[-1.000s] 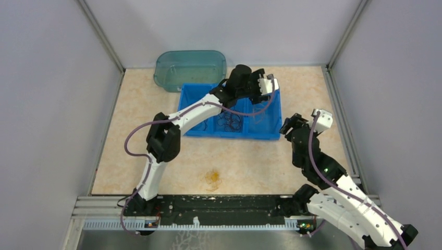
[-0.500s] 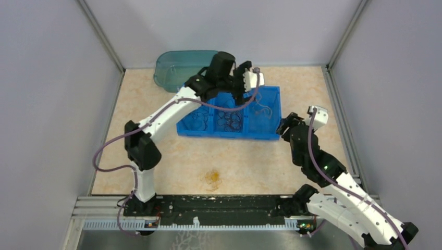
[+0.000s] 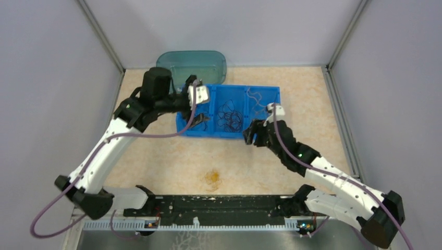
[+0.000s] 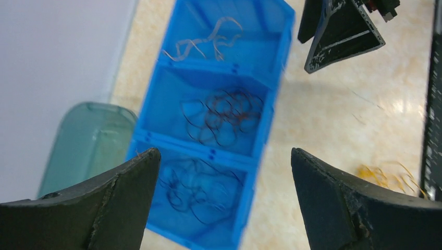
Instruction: Untangle the cables
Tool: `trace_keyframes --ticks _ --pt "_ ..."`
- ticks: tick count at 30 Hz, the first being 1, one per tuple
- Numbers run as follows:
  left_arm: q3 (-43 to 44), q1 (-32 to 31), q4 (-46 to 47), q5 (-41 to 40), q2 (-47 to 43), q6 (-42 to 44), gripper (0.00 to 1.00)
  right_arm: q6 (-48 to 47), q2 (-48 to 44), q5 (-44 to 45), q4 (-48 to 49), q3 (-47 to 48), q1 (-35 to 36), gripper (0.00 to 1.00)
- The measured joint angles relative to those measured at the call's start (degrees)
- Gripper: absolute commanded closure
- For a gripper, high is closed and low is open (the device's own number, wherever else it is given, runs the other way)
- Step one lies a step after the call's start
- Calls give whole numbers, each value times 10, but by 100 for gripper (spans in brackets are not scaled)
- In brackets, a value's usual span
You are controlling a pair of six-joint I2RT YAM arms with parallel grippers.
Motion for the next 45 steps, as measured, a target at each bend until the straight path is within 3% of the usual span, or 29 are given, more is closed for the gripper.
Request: trace_keyframes --ticks 4,13,18,25,27,38,45 --pt "-123 21 -35 14 -99 22 0 -19 60 -86 90 -50 93 38" --pt "-241 23 -86 19 -173 77 0 -77 286 -251 231 -55 204 40" --pt "-278 23 -92 16 -191 100 0 -105 365 -278 262 -28 234 43" --pt "-310 23 -98 12 -212 122 1 -113 398 -264 296 -17 238 67" --pt "-314 23 -101 12 -214 128 1 -114 398 -254 303 -17 238 69" --pt "-387 23 -113 43 -295 183 2 -95 338 -238 351 -63 238 37" --pt "-456 23 -110 62 -359 238 4 -74 321 -232 398 -125 253 34"
